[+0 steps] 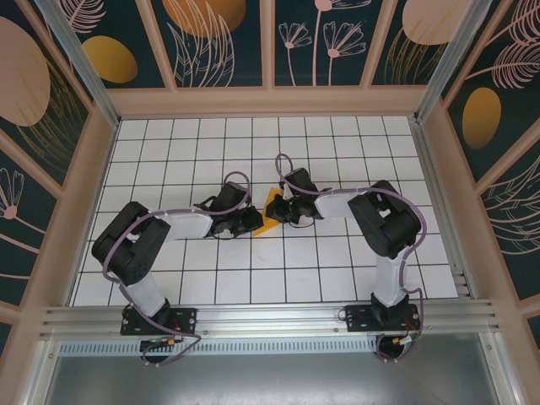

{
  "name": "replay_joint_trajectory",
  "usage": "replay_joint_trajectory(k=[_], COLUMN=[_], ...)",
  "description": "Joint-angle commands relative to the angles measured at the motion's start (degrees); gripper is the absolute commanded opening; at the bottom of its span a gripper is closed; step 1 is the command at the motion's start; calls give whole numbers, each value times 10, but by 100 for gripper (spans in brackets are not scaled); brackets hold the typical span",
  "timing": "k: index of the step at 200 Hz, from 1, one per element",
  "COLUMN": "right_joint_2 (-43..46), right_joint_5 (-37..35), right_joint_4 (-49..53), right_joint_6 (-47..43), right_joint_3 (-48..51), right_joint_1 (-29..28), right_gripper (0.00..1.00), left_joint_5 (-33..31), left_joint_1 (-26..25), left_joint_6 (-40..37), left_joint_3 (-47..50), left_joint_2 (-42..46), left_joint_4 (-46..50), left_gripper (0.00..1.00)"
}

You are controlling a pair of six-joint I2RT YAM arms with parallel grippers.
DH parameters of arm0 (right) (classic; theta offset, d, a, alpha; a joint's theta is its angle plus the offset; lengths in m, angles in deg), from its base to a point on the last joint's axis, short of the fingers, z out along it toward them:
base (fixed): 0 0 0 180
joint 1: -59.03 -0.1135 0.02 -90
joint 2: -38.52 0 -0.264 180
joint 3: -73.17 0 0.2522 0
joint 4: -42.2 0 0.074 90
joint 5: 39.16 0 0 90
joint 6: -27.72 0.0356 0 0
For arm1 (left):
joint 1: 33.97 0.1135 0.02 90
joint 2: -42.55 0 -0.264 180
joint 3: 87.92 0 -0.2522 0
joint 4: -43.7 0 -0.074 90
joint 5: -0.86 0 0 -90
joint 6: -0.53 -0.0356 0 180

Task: Fold a paper plane with a square sheet of paper (pick it up from the middle)

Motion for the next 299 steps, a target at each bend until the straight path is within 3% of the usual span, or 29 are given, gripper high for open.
replay_joint_trajectory(k=[1, 139, 231, 299], right_joint_2=[-26, -41, -49, -47], right_joint_5=[-32, -35, -38, -37], right_joint_4=[35, 44, 43, 40], right_joint_6=[7, 7, 13, 13], right_joint_3=[0, -7, -5, -1], right_joint_1=[1, 2, 5, 4], right_gripper=[6, 5, 5, 5], left_joint_5=[14, -13, -14, -58], left_joint_1=[-1, -14, -24, -26], left_joint_6=[4, -5, 23, 21], left_joint_3=[1, 4, 78, 101], left_joint_2=[34, -27, -6, 94], left_joint_4=[3, 44, 29, 61], left_gripper=[16, 14, 10, 9])
